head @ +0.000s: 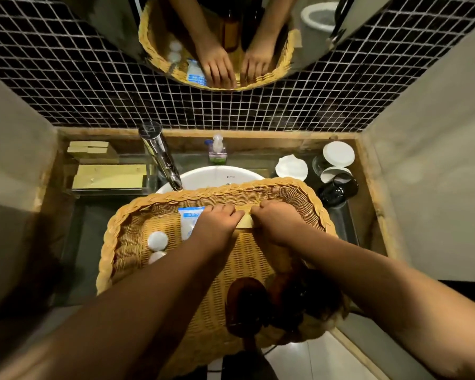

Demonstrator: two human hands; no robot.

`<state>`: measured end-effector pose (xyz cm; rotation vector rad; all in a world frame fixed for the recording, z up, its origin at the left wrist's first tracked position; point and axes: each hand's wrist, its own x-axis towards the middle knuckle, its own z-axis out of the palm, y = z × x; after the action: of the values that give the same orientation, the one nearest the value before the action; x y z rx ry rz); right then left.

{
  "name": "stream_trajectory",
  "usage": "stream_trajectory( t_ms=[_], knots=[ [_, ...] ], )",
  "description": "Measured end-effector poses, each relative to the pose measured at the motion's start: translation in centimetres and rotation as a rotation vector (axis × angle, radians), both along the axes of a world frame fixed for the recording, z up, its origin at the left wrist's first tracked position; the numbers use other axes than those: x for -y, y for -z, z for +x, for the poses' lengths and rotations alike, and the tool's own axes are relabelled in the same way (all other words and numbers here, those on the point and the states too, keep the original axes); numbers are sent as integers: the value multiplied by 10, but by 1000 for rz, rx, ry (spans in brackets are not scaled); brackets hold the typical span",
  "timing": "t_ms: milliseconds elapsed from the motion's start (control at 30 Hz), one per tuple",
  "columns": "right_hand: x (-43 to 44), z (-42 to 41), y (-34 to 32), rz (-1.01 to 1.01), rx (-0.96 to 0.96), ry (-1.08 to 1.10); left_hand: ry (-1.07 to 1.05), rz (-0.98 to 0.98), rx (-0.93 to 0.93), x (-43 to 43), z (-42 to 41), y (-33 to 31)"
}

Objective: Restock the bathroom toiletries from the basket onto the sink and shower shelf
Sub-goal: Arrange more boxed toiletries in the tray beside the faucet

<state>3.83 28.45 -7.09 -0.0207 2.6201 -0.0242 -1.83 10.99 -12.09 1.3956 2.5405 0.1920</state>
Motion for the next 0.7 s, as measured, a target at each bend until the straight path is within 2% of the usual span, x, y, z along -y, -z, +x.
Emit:
stream_trajectory(
  t_ms=[233, 367, 500, 600, 700],
  knots=[
    [10, -4, -26, -69, -153, -6, -12, 164, -110, 16, -27, -29],
    [36, -27, -50, 61, -417, -187, -149, 138, -184, 41, -55, -76],
    [77, -70, -69, 58, -618, -325, -279, 190, -289, 89, -81, -103],
    [118, -107, -76, -3, -687, -389, -408, 191, -339, 129, -96, -114],
    [157, -140, -76, -28, -660, -409, -540, 172, -341, 164, -109, -114]
  ],
)
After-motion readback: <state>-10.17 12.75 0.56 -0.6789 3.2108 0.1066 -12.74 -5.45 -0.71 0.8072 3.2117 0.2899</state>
